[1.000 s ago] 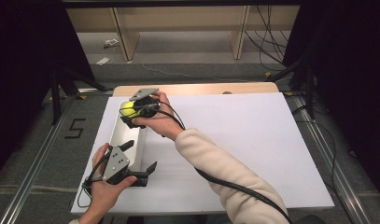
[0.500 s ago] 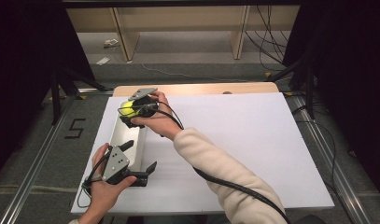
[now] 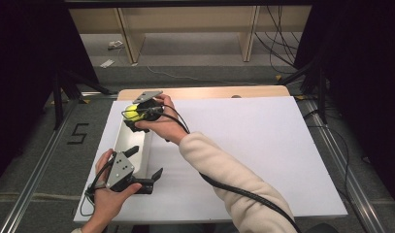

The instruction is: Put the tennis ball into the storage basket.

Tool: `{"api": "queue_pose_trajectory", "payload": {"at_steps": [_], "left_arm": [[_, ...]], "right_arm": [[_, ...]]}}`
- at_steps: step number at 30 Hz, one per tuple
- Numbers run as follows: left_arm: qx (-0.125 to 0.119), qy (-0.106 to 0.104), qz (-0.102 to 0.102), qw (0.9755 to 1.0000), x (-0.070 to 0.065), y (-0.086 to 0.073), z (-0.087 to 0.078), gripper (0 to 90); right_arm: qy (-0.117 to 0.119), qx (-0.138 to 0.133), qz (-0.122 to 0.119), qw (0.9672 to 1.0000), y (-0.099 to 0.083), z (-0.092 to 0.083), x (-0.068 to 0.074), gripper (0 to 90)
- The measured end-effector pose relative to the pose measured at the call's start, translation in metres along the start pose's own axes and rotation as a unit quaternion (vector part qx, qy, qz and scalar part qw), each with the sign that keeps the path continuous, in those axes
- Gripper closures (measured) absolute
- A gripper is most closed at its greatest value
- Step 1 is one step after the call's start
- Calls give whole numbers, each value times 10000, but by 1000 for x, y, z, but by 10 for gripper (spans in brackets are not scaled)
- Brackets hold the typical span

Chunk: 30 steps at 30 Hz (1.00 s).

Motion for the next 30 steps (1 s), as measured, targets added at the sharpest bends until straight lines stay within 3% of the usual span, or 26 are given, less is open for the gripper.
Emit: {"api": "queue_pose_trajectory", "payload": {"at_steps": [30], "left_arm": [[-9,0,-27,10000,1,0,0,0]], "right_arm": [[24,71,18,10000,-4,10,-1,266]]}}
Point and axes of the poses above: each handheld gripper's, and its own axes: z roughly forward along the jaws, y roughly out of its top, x roughly to its left, the point moved 7 cm from there along z, roughly forward along the jaws, and after that the axes turned 7 degrees about -x, right-handed, at the moved point
